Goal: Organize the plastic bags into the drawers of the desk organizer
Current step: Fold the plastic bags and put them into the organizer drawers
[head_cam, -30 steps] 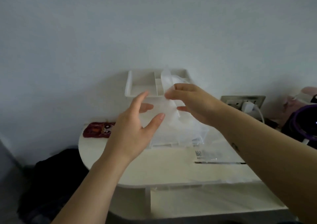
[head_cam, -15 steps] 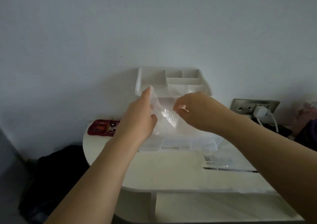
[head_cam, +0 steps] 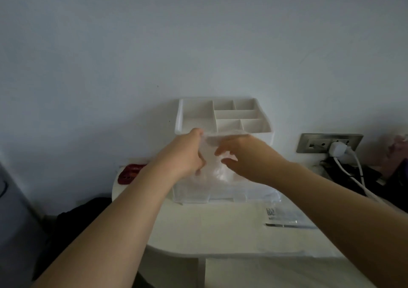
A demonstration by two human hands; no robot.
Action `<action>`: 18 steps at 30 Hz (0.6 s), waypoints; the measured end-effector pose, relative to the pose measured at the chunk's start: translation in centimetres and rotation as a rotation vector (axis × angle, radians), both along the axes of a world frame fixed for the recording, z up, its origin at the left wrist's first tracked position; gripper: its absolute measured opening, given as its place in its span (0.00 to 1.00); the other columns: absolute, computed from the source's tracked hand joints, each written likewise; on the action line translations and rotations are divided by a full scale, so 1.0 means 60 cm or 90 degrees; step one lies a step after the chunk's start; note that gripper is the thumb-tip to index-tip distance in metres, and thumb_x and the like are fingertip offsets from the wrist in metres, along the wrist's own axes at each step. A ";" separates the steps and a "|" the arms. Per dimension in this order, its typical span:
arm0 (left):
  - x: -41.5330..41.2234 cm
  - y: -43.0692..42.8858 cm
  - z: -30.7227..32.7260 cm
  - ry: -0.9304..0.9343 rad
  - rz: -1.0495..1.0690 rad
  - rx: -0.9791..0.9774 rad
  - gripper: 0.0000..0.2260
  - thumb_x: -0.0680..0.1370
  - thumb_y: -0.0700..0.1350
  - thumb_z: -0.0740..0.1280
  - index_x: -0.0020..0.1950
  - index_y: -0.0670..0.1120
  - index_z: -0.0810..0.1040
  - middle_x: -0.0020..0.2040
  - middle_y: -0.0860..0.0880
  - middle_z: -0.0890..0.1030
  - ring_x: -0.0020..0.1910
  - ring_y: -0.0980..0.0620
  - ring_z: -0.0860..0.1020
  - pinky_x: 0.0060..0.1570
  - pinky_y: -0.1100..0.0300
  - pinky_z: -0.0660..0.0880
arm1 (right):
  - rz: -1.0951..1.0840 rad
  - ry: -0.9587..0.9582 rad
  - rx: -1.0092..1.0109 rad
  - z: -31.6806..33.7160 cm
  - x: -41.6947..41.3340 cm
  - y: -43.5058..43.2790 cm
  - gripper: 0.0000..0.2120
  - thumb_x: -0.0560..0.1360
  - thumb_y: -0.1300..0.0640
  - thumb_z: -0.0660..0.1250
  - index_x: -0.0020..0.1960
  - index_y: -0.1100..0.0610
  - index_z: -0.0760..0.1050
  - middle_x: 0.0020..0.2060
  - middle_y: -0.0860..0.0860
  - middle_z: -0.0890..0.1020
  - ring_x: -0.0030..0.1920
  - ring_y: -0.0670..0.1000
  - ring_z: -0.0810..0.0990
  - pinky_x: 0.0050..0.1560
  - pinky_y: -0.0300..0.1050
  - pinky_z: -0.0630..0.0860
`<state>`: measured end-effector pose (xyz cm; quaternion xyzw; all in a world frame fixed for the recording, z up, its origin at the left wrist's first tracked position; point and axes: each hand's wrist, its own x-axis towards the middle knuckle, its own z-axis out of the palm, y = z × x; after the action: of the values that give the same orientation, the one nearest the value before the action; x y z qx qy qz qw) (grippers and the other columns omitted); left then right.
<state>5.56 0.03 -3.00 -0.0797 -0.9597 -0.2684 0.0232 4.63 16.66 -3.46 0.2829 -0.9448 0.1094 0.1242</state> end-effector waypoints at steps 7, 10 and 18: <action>0.019 -0.014 0.012 0.183 0.135 -0.191 0.30 0.73 0.46 0.70 0.70 0.50 0.60 0.57 0.46 0.73 0.53 0.43 0.76 0.45 0.54 0.69 | -0.046 -0.128 0.042 -0.018 -0.008 0.010 0.29 0.68 0.46 0.73 0.67 0.46 0.70 0.57 0.44 0.78 0.54 0.44 0.76 0.58 0.46 0.75; 0.042 0.001 0.017 0.379 0.087 -0.154 0.19 0.74 0.41 0.69 0.63 0.50 0.71 0.54 0.49 0.75 0.49 0.46 0.77 0.41 0.57 0.66 | -0.049 -0.172 0.060 -0.012 -0.012 0.003 0.30 0.68 0.47 0.74 0.68 0.49 0.69 0.56 0.46 0.78 0.56 0.48 0.76 0.60 0.47 0.74; -0.001 0.047 0.010 -0.116 -0.086 -0.427 0.14 0.81 0.42 0.60 0.66 0.42 0.73 0.65 0.44 0.74 0.62 0.46 0.73 0.62 0.56 0.69 | -0.049 -0.150 0.083 0.033 -0.002 0.009 0.16 0.74 0.52 0.69 0.61 0.54 0.76 0.57 0.49 0.78 0.55 0.47 0.75 0.60 0.41 0.69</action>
<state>5.49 2.83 -2.40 -0.1216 -0.9852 0.0550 -0.1078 4.51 17.18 -1.49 0.2393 -0.9680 0.0757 -0.0023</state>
